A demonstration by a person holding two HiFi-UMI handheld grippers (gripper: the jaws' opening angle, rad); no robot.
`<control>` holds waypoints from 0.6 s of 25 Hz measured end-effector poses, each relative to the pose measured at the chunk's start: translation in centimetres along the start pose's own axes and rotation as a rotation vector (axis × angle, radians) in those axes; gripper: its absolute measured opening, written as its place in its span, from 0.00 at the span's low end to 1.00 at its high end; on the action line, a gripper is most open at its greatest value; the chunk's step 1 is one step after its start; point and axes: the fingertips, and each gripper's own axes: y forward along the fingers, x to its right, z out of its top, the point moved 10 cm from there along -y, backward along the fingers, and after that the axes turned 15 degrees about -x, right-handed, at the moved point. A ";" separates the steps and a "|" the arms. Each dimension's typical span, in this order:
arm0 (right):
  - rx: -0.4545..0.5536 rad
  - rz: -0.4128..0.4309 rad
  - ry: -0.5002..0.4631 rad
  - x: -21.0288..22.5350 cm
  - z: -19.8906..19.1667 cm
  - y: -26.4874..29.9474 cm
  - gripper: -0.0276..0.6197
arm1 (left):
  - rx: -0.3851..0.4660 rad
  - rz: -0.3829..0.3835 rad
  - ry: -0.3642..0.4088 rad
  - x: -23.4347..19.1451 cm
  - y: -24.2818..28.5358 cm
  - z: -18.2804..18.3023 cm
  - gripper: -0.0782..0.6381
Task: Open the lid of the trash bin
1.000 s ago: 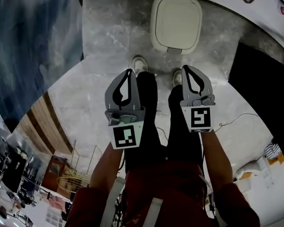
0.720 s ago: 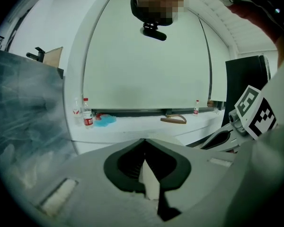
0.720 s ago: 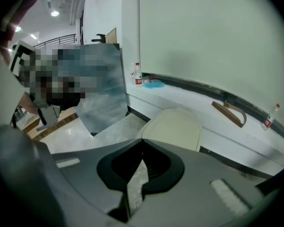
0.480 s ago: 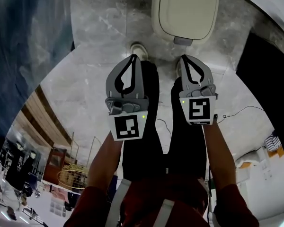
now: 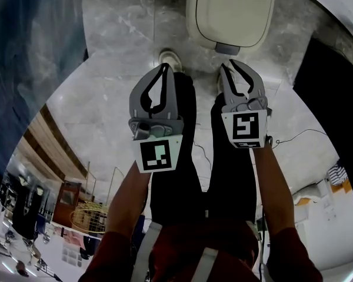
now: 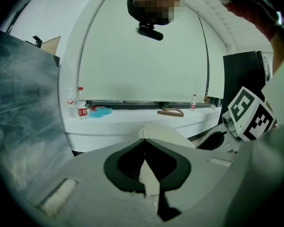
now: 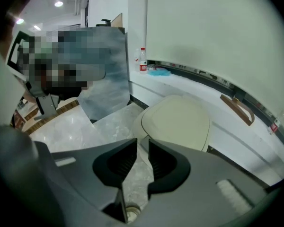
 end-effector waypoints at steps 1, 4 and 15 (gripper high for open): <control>-0.009 0.003 -0.014 0.0 0.1 0.2 0.17 | -0.003 -0.002 0.000 0.0 0.0 0.0 0.12; -0.061 0.010 -0.040 -0.3 -0.3 0.9 0.25 | -0.011 -0.004 0.003 0.0 0.1 -0.2 0.12; -0.229 -0.086 -0.356 -1.9 -1.0 3.8 0.36 | -0.021 -0.010 0.001 -0.4 0.4 -0.4 0.12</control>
